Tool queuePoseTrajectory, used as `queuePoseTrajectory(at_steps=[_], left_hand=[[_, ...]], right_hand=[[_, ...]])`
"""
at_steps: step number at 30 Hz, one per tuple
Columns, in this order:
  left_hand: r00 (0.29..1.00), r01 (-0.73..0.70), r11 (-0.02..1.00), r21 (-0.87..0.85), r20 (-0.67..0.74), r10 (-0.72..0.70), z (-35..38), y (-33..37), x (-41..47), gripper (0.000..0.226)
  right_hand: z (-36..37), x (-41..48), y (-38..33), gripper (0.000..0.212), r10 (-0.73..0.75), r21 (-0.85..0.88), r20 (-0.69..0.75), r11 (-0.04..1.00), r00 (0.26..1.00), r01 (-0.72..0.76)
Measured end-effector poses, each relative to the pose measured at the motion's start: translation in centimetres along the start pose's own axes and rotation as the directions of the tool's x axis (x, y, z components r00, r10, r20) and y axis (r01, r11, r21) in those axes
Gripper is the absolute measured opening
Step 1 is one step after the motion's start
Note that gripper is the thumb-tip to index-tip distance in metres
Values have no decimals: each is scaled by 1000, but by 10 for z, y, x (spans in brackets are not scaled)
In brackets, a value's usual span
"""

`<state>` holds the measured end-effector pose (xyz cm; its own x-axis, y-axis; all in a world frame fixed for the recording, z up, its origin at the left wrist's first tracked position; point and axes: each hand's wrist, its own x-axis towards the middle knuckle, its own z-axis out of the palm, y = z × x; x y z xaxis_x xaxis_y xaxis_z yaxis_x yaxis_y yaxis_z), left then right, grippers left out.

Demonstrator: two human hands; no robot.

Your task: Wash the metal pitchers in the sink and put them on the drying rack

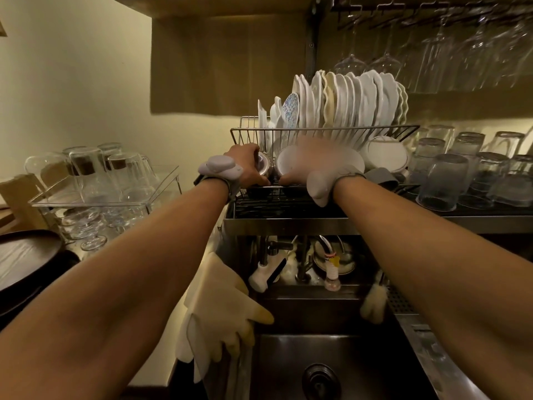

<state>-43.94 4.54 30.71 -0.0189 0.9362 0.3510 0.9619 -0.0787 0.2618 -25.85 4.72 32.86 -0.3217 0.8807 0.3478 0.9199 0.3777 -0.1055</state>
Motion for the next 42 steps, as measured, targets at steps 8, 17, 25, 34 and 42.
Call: queuePoseTrajectory(at_steps=[8,17,25,34,42], left_hand=[[1000,5,999,-47,5,-4,0,-3,-6,89],[997,60,992,-109,48,-55,-5,5,-10,80],[999,45,988,-150,8,-44,-3,4,-12,72],[994,99,989,-107,46,-95,-3,-1,-12,88],[996,79,993,-91,42,-75,1,-3,-10,73]], right_hand=[[2,-1,-3,77,-19,37,1,999,1000,19],[3,-5,-4,79,-15,40,-16,999,1000,15],[6,-5,-5,73,-10,65,-6,998,1000,10],[11,-7,-3,81,-3,27,-15,1000,1000,3],[11,-9,-6,74,37,13,-9,999,999,-37]])
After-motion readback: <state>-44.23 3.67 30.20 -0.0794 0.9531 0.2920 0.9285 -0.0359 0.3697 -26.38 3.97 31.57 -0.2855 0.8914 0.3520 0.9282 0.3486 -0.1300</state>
